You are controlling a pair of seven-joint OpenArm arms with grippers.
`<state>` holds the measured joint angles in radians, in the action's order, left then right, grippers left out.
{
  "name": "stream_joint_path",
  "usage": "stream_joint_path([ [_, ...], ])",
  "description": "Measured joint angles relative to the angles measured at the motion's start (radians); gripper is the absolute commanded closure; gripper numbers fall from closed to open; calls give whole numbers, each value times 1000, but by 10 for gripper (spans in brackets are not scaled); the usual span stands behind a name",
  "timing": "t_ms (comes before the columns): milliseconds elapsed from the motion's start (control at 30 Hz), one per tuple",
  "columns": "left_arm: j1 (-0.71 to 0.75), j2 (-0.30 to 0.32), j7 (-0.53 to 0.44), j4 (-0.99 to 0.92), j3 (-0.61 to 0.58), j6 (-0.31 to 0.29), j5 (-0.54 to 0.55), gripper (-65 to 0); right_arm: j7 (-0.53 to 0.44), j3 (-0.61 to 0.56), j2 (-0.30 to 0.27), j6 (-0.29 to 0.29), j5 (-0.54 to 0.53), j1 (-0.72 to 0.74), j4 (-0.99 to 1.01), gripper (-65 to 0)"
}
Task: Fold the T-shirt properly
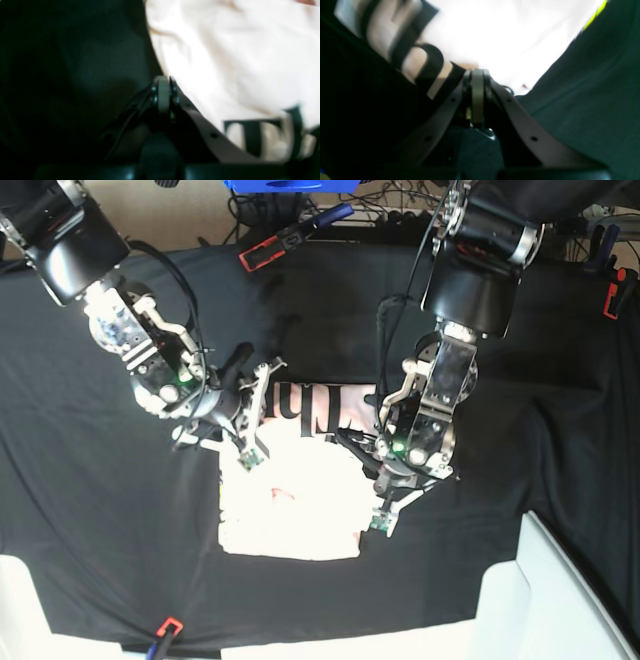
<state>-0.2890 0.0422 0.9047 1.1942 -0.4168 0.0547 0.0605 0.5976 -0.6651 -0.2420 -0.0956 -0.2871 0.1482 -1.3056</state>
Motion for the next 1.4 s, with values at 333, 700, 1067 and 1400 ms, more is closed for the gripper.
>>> stream_joint_path([
  [333, -61, -9, -256, -261, -6, 27, 8, 0, -106, -3, 7, -9, -2, -2, 143, 0],
  [700, -2, 72, -160, 201, -2, 34, 3, 0, -47, 2, -100, -6, -6, -74, -188, 0],
  [1067, 303, 364, -492, 366, -3, 27, 5, 0, -454, 3, -443, -3, 1, -209, -190, 0],
  [1400, 648, 528, -618, 586, -5, 44, -42, 0, -698, 3, -557, 199, -3, -476, -196, 0],
])
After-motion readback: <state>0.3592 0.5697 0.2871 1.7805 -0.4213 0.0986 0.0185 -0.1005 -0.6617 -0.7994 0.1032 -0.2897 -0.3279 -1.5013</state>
